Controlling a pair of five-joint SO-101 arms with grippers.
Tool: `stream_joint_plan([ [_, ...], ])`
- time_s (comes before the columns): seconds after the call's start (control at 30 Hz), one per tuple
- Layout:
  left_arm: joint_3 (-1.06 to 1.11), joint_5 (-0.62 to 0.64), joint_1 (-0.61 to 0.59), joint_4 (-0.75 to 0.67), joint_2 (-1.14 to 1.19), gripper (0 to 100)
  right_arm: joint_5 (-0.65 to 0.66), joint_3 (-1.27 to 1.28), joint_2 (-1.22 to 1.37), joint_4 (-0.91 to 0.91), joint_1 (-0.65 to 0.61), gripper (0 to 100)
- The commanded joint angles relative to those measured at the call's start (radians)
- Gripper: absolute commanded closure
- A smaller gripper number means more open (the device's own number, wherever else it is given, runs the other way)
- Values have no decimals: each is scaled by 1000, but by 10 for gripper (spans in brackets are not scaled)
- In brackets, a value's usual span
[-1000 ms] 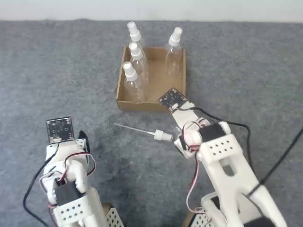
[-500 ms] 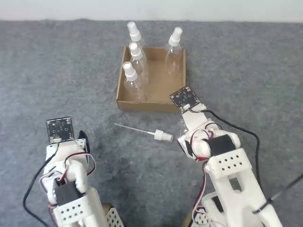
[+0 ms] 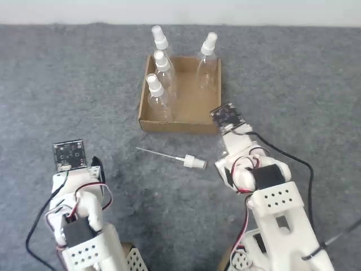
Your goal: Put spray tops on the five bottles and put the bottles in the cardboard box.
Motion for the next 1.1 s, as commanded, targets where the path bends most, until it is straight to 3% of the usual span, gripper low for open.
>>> stream_joint_plan([
  [0.0,-139,-118,14,60,-9,874,-41,-12,-39,-42,42,961],
  [0.3,-259,-262,100,91,-3,875,-94,-12,-36,-76,91,961],
  [0.63,-414,-365,238,242,12,866,-118,-12,-39,-99,166,961],
  [1.07,-645,-470,505,298,516,864,-242,-17,-41,-142,302,961],
])
